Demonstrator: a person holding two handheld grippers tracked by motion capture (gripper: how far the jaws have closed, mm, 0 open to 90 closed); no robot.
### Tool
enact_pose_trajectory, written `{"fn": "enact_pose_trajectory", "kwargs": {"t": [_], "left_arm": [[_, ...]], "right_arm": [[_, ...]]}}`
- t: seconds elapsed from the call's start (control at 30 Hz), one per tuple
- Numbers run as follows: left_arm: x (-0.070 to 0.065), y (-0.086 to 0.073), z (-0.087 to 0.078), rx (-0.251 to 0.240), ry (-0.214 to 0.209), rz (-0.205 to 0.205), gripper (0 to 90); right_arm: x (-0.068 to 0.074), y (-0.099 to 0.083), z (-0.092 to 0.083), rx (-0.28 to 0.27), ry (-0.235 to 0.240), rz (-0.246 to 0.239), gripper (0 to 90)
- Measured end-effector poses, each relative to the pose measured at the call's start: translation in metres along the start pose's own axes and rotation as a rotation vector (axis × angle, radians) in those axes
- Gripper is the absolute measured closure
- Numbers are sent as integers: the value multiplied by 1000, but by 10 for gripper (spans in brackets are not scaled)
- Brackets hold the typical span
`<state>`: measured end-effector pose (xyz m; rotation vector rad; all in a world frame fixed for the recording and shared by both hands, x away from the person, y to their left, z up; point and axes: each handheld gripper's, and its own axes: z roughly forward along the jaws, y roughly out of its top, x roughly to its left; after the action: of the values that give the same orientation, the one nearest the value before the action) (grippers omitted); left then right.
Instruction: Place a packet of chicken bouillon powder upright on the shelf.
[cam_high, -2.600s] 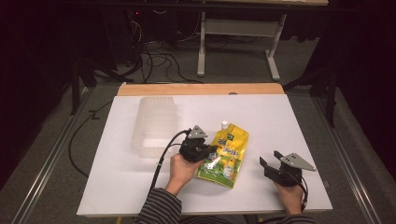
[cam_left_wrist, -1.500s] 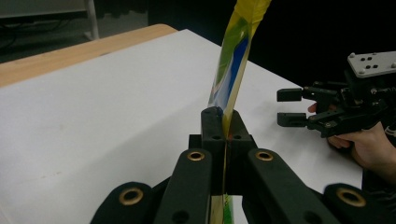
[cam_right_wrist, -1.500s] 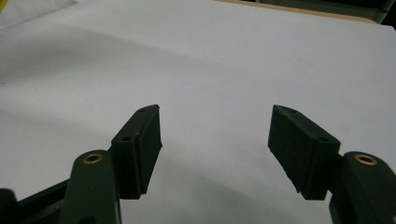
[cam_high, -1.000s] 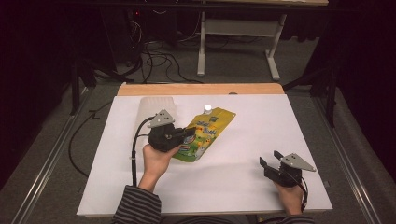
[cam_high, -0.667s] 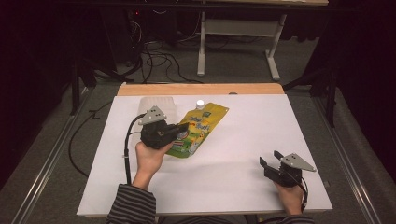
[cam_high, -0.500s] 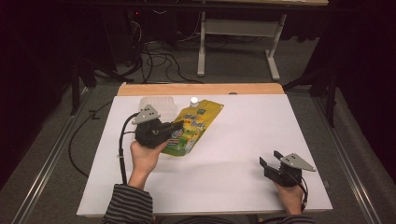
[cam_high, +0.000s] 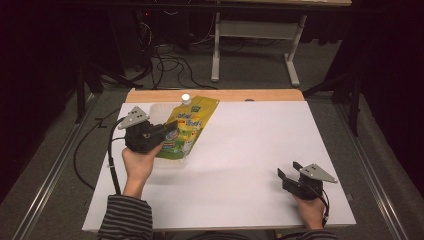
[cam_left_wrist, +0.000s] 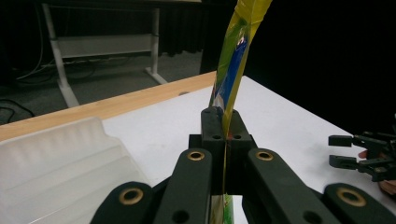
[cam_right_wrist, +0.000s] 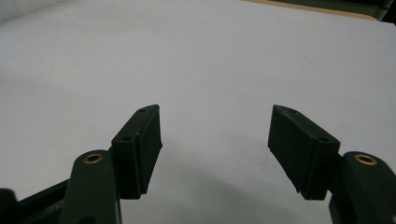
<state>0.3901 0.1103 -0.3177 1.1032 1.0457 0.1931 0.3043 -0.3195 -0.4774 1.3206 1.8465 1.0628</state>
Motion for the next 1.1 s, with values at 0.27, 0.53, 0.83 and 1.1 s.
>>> {"fn": "enact_pose_trajectory", "kwargs": {"t": [0.27, 0.53, 0.83, 1.1], "left_arm": [[15, 4, -2, -13, 57, 39, 900], [27, -1, 3, -6, 105, 83, 900], [37, -12, 16, 14, 108, 110, 900], [43, -20, 24, 37, 111, 135, 900]], "right_arm": [[0, 0, 0, -3, -3, 2, 353], [1, 0, 0, -2, -6, -5, 354], [1, 0, 0, -2, -6, -5, 353], [0, 0, -1, -7, -6, -6, 353]]}}
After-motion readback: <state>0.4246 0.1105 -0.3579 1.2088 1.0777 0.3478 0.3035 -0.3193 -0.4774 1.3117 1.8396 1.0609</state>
